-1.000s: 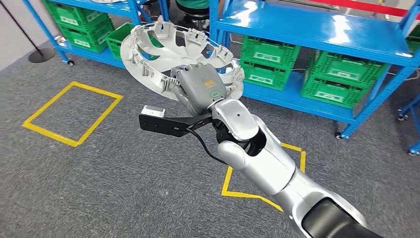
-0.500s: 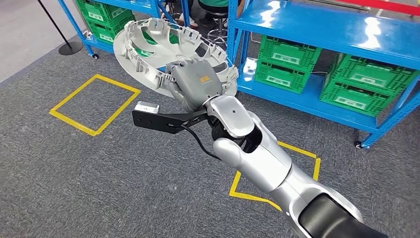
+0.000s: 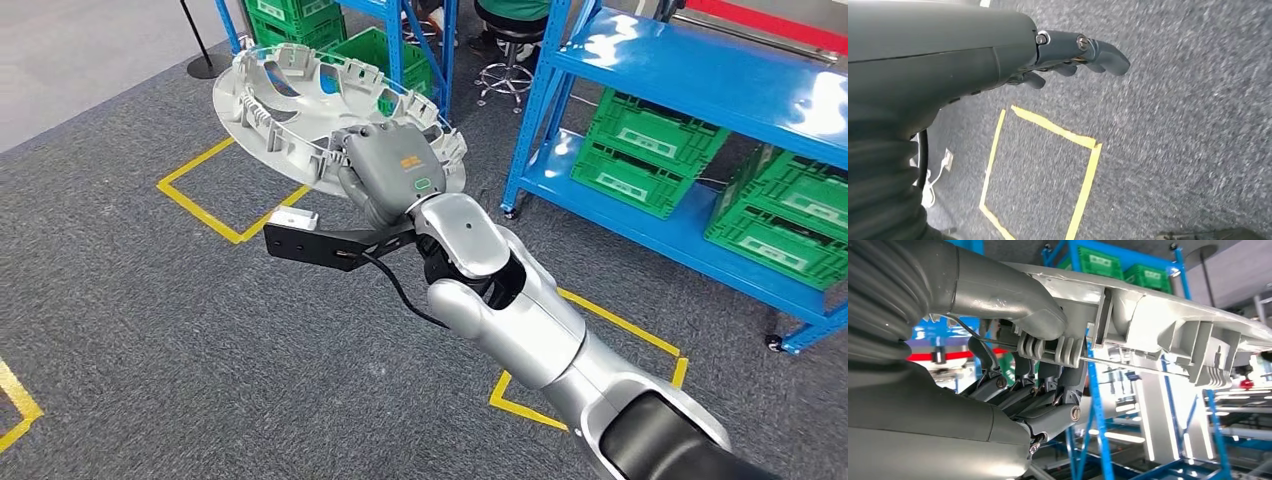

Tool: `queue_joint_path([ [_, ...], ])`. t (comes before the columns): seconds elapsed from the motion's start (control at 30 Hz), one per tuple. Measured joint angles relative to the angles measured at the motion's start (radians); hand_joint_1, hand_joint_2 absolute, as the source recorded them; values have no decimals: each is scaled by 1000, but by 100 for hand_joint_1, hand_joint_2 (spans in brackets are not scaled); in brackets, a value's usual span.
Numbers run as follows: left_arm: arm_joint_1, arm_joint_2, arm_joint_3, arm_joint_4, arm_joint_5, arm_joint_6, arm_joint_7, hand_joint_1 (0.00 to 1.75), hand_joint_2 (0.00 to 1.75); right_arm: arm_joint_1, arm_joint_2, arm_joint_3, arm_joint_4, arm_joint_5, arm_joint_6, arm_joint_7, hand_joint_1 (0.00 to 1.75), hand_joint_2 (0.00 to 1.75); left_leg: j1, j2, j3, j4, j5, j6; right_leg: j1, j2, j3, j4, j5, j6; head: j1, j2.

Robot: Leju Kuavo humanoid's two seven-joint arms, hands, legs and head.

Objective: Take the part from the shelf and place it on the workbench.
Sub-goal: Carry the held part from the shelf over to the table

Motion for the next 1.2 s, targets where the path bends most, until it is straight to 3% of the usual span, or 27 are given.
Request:
queue_joint_path([
  [0.1, 0, -2, 0, 0, 0, 0, 0, 0, 175, -1, 0, 0, 1, 0, 0, 0, 175, 175, 0, -34, -3, 9, -1, -7, -3, 36, 84, -187, 92, -9, 0, 0],
  [0.17, 0, -3, 0, 0, 0, 0, 0, 0, 175, -1, 0, 0, 1, 0, 0, 0, 175, 175, 1, -53, -10, 11, 1, -19, -2, 55, 113, -250, 107, -13, 0, 0],
  [0.23, 3, -1, 0, 0, 0, 0, 0, 0, 175, -2, 2, 0, 1, 0, 0, 0, 175, 175, 4, -69, -15, 7, 8, -35, 0, 41, 116, -255, 111, -21, 1, 0],
  [0.27, 5, 0, 1, 0, 0, 0, 0, 0, 175, -2, 4, 1, 1, 0, 0, 0, 175, 175, 4, -63, -19, 9, 6, -40, -1, 31, 117, -259, 115, -27, 0, 0],
  [0.33, 5, 0, 1, 1, 0, 0, 0, 0, 175, -3, 7, 1, 1, 0, 0, 1, 175, 175, 2, -20, -42, 55, -22, -50, -4, 11, 121, -266, 120, -39, -5, 0],
  [0.4, 3, -1, 1, 1, 0, 0, 0, 0, 175, -4, 8, 1, 2, 1, 0, 1, 175, 175, 4, 25, -95, 171, -81, -58, -1, -9, 121, -267, 119, -46, -8, 0],
  [0.47, 2, 0, 1, 1, 2, 0, 0, 0, 175, -3, 8, 1, 2, 3, -1, 1, 175, 175, 7, 37, -134, 262, -111, -64, 0, -30, 121, -266, 117, -48, -8, 0],
  [0.5, 2, 0, 2, 2, 4, 0, 0, 0, 175, -3, 8, 1, 2, 3, -1, 1, 175, 175, 9, 40, -131, 260, -101, -66, 1, -40, 122, -266, 117, -48, -8, 0],
  [0.53, 2, 0, 2, 1, 5, 0, 0, 0, 175, -2, 8, 1, 2, 4, -1, 1, 175, 175, 10, 46, -107, 219, -76, -67, 1, -50, 123, -266, 115, -46, -8, 0],
  [0.63, -3, 0, 2, 1, 6, -1, 0, 0, 175, -4, 10, 1, 2, 9, -4, 0, 175, 175, 4, 89, -7, 37, -12, -58, 6, -78, 127, -264, 109, -35, -8, 0],
  [0.7, -6, 0, 2, 0, 6, -2, 0, 0, 175, -6, 11, 1, 2, 13, -7, 0, 175, 175, -4, 90, 6, 7, -10, -43, 10, -93, 129, -265, 107, -25, -6, 0],
  [0.77, -7, 1, 2, 0, 4, -2, -1, 0, 175, -8, 12, 0, 2, 16, -8, -1, 175, 175, -3, 69, 5, 3, -6, -28, 8, -101, 133, -265, 103, -12, -6, 0],
  [0.83, -10, 1, 2, 0, -1, -2, 0, 0, 175, -9, 12, 0, 2, 18, -9, -1, 175, 175, 1, 52, 8, -3, -2, -14, 3, -66, 116, -222, 73, -2, -5, 0],
  [0.9, -17, 2, 2, 0, -6, -4, 3, 0, 175, -11, 9, -2, 3, 19, -9, -1, 175, 175, 2, 34, 7, -4, 0, -6, 1, -18, 59, -105, 17, 1, -2, 0],
  [0.93, -20, 2, 2, 0, -9, -5, 5, 0, 175, -10, 6, -2, 5, 20, -9, -2, 175, 175, 1, 24, 6, -3, 0, -4, 1, -8, 24, -39, -6, 1, -1, 0],
  [0.97, -22, 2, 2, 0, -11, -6, 7, 0, 175, -10, 4, -3, 7, 21, -9, -2, 175, 175, 1, 12, 5, -2, 0, -4, 1, -3, -1, 6, -15, 1, -1, 0],
  [1.0, -23, 3, 2, 0, -12, -7, 8, 0, 175, -10, 1, -3, 10, 21, -9, -3, 175, 175, 1, 0, 5, 0, 0, -4, 1, -1, -10, 16, -5, -1, -1, 0],
  [1.03, -23, 3, 2, 0, -13, -8, 10, 0, 175, -11, 0, -3, 13, 20, -8, -5, 175, 175, 1, -12, 5, 2, 0, -4, 1, 2, 2, -15, 22, -3, 0, 0],
  [1.1, -24, 2, 2, 0, -13, -8, 10, 0, 175, -15, -1, -3, 17, 16, -8, -10, 175, 175, 1, -34, 2, 7, 0, -9, -2, 27, 62, -146, 86, -8, 0, 0],
  [1.17, -26, 1, 2, 0, -12, -6, 8, 0, 175, -25, -1, -3, 21, 11, -8, -17, 175, 175, 1, -53, -6, 11, 2, -21, -3, 51, 102, -235, 115, -14, 0, 0],
  [1.2, -27, 1, 2, 0, -11, -5, 6, 0, 175, -30, 0, -2, 23, 9, -8, -20, 175, 175, 1, -61, -10, 10, 5, -28, -1, 54, 106, -247, 115, -18, 0, 0],
])
